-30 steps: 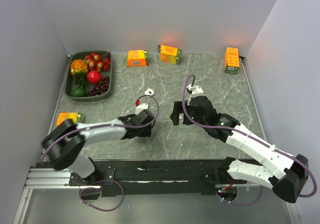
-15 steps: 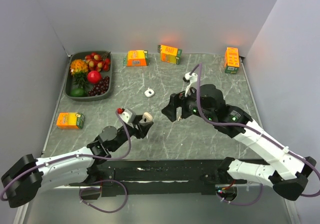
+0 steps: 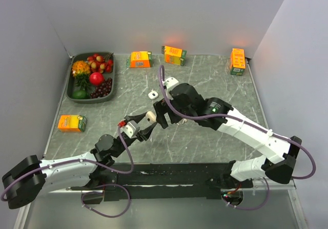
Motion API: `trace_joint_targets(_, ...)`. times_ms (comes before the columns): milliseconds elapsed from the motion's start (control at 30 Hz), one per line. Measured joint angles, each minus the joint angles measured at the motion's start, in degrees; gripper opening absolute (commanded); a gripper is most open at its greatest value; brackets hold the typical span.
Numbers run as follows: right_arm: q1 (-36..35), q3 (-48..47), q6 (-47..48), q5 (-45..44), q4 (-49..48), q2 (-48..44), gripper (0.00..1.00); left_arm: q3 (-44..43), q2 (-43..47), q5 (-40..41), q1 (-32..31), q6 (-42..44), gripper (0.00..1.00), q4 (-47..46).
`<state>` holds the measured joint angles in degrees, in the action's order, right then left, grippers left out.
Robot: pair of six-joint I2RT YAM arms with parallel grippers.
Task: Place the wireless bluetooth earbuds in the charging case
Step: Open the charging case.
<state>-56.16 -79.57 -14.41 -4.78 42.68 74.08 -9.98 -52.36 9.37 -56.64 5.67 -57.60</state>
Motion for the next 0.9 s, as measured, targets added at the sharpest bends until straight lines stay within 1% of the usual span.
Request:
trace_joint_targets(200, -0.79, -3.54, 0.68, -1.42, 0.94, 2.38, 0.86, 0.0, -1.16, 1.22, -1.05, 2.36, 0.01, 0.04)
trace_joint_targets(300, -1.11, -4.94, 0.85, -1.25, 1.07, 2.97, 0.83, -0.02, -1.27, 1.64, -1.64, 2.97, 0.01, 0.07)
trace_joint_targets(400, -1.22, -6.64, 0.94, -0.02, 0.7, 4.59, 0.77, -0.02, -1.38, 2.25, -2.12, 3.65, 0.01, 0.11)
trace_joint_targets(633, -1.22, -7.1, 1.22, 2.93, 0.66, 8.5, 0.57, -0.02, -1.33, 2.86, -2.69, 4.17, 0.01, 0.28)
trace_joint_targets(900, -1.22, -7.1, 1.44, 4.13, 0.66, 9.51, 0.57, -0.02, -0.68, 3.56, -2.97, 4.17, 0.01, 0.5)
